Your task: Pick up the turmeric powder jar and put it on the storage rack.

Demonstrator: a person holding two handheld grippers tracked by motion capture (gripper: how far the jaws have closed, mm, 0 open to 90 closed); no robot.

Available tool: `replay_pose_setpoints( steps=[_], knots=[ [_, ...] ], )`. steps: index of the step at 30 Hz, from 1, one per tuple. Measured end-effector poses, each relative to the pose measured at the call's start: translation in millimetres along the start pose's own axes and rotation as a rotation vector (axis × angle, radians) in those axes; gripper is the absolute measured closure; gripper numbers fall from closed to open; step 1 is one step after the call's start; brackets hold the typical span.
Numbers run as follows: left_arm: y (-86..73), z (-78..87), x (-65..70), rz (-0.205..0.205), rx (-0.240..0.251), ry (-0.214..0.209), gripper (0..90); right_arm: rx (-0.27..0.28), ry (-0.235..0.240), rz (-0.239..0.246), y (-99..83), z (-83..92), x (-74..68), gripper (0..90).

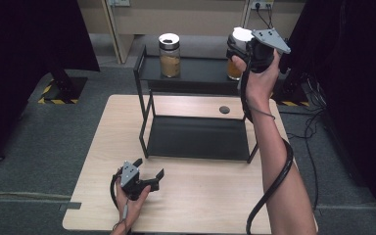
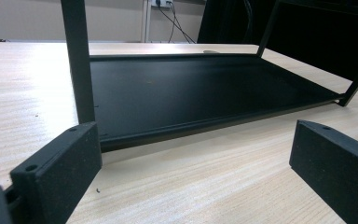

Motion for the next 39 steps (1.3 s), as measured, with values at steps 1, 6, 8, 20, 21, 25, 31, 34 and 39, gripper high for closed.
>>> replay_pose_setpoints(
  steps=[1, 6, 8, 20, 21, 25, 31, 34, 39],
  knots=[
    [0.1, -0.1, -0.1, -0.001, 0.0, -0.001, 1.2, 0.001, 0.0, 0.004, -0.4, 0.0, -0.2, 30.9],
    [0.5, -0.2, 0.1, -0.003, -0.003, -0.001, 1.2, 0.013, 0.004, 0.004, -3.5, -0.1, 0.6, 30.9],
    [0.6, -0.4, -0.2, -0.002, -0.004, -0.002, 1.2, 0.015, 0.006, 0.001, -3.9, -0.2, 1.3, 30.9],
    [0.3, -0.3, -0.7, 0.004, -0.002, -0.003, 1.2, 0.007, 0.006, 0.0, -1.9, -1.9, 1.6, 30.5],
    [0.2, -0.3, -0.7, 0.004, -0.001, -0.003, 1.2, 0.004, 0.006, -0.001, -1.7, -2.0, 1.7, 30.3],
    [0.2, -0.3, -0.9, 0.005, -0.002, -0.003, 1.2, -0.002, 0.004, -0.002, -3.8, -3.9, 1.6, 25.0],
    [0.6, -0.4, -1.1, 0.007, -0.005, -0.004, 1.1, 0.011, 0.018, 0.01, -4.4, -3.3, -2.5, 3.3],
    [0.1, -0.1, -0.7, 0.007, -0.001, -0.002, 1.2, 0.023, 0.031, 0.004, -3.5, -0.7, -2.4, 1.0],
    [0.4, -0.3, -1.2, 0.007, -0.003, -0.004, 1.1, 0.026, 0.069, 0.024, -3.0, 6.7, -0.1, 0.5]
  ],
)
Point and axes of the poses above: each handheld gripper's, and its own axes: z roughly backward along the jaws, y roughly out of its top, x roughly to its right, the point moved 2 cm from there along -z, roughly forward along the jaws, and after that the axes turned 12 degrees about -z, right-handed, at the moved point
